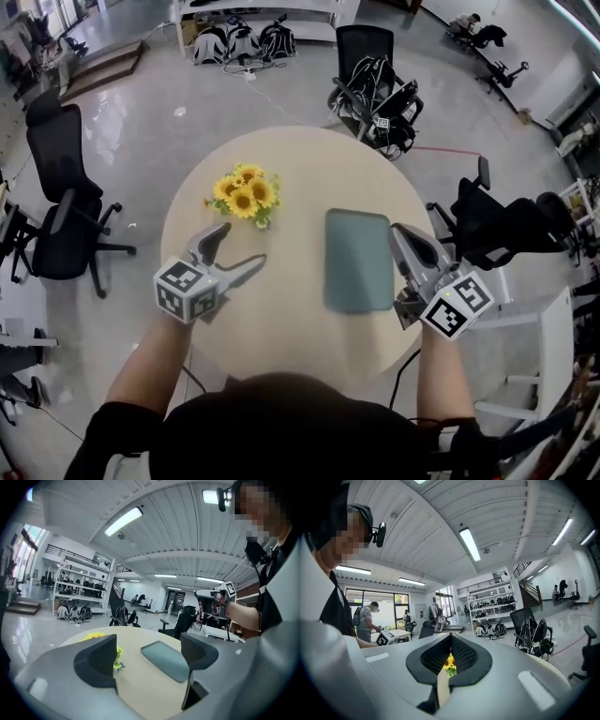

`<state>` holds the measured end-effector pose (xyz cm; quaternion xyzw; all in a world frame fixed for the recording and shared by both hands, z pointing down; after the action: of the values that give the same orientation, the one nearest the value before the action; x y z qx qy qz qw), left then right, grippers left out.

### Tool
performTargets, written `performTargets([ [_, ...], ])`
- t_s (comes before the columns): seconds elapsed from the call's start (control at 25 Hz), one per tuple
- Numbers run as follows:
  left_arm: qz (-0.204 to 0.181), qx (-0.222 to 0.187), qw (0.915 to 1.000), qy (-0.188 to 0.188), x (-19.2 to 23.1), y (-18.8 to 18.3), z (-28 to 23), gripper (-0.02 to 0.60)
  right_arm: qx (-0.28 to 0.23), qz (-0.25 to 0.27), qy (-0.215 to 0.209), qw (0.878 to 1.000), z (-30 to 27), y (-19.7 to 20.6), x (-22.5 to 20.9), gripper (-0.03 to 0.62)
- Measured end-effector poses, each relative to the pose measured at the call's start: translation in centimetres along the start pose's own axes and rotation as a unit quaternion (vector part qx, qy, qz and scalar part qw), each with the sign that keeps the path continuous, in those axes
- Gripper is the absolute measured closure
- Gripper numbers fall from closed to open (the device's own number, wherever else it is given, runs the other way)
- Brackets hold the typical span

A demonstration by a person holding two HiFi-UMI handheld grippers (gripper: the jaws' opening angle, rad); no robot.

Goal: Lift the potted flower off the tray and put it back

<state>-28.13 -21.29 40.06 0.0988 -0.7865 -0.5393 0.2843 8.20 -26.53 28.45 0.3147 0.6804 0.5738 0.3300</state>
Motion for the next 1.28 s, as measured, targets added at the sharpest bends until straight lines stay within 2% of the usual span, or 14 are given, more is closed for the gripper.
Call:
performTargets([
  [0.16,0.006,0.026,0.9995,-0.019,2.9,3.2,-1.7,0.118,0.01,-0.005,-0.005,1.0,-2.1,1.6,-0.6,0.58],
  [0.36,0.019,0.054,0.9979,-0.032,5.8,7.4,-3.8,0.08,0.019,-0.016,-0.015,1.0,-4.2,4.4,-0.8,0.58],
  [0.52,0.028,0.084,0.9954,-0.038,8.3,10.3,-5.6,0.063,0.029,-0.025,-0.027,0.999,-6.0,6.6,-1.0,0.58],
  [0.72,0.017,0.115,0.9918,-0.053,11.5,13.2,-8.0,0.061,0.038,-0.023,-0.042,0.998,-7.4,8.9,-1.4,0.58],
  [0.88,0.021,0.126,0.9894,-0.069,13.9,14.2,-9.4,0.06,0.037,-0.021,-0.045,0.998,-7.8,10.4,-1.9,0.579],
  [1.16,0.034,0.122,0.9873,-0.096,17.7,14.8,-11.7,0.06,0.04,-0.037,-0.036,0.998,-8.4,13.3,-2.7,0.58],
  [1.28,0.026,0.124,0.9866,-0.103,19.2,14.6,-12.6,0.06,0.043,-0.04,-0.035,0.998,-8.7,14.1,-2.4,0.58],
])
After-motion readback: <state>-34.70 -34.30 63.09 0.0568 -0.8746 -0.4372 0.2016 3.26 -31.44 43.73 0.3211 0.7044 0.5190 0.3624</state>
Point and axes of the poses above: the fingertips, and each gripper's own axes: z backward along the fingers, x to its left, y out of its underside, the point moved 10 cm from there along z, backward along the fingers, and after that the axes turned 6 degrees about z, right-handed, at the moved point
